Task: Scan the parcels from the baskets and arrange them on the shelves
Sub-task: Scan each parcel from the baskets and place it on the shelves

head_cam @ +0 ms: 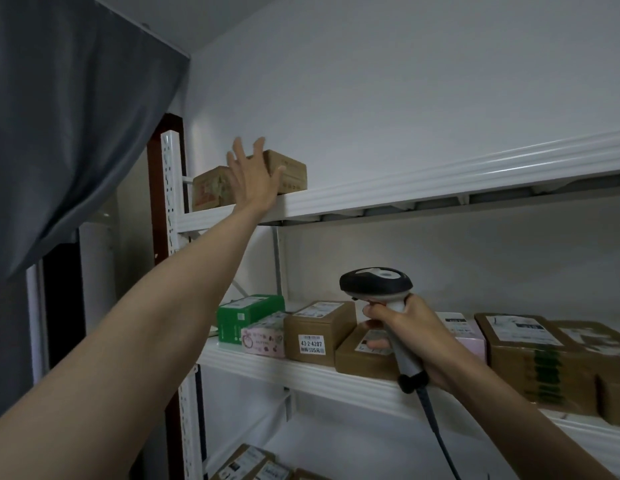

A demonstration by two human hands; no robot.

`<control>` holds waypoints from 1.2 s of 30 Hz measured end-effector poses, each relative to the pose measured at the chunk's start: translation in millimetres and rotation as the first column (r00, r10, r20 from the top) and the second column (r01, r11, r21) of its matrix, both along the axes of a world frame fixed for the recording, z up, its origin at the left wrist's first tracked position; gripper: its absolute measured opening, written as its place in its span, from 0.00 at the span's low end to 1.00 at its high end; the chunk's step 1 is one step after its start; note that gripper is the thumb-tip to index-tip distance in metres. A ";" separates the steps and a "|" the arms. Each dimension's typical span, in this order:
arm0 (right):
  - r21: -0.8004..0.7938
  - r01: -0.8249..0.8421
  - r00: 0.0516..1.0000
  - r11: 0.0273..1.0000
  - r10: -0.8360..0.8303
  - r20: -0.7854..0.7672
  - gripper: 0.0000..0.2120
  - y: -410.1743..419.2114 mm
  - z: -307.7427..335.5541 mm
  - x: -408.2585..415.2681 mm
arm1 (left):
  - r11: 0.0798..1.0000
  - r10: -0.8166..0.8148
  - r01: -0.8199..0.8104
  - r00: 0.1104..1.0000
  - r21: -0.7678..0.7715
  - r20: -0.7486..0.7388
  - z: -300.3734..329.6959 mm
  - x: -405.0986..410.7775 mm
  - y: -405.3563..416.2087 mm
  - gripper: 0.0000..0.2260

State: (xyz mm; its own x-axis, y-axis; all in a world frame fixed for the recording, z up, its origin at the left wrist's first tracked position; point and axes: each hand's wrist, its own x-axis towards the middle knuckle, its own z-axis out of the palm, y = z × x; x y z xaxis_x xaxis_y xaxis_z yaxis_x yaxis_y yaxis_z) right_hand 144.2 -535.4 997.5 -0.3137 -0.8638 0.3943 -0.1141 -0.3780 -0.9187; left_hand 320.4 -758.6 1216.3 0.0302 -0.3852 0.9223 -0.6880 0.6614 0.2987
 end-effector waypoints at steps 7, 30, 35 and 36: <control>-0.003 0.014 1.000 1.000 -0.014 0.022 0.09 -8.3 -11.1 2.1 | 0.985 0.166 -0.143 0.944 -0.102 0.285 -12.4 -6.7 -9.7 0.19; 0.060 0.076 0.996 0.995 -0.073 -0.046 0.09 -10.7 -11.1 -2.9 | 0.922 0.147 -0.307 0.842 0.237 0.519 9.1 30.3 -55.3 0.23; 0.072 0.079 0.995 0.994 -0.075 -0.064 0.10 -0.9 -10.8 5.7 | 0.911 0.058 -0.250 0.865 0.328 0.499 5.4 33.9 -67.7 0.25; 0.075 0.083 0.995 0.994 -0.078 -0.065 0.11 1.3 -10.8 7.6 | 0.914 0.044 -0.224 0.884 0.338 0.466 2.7 34.6 -69.0 0.26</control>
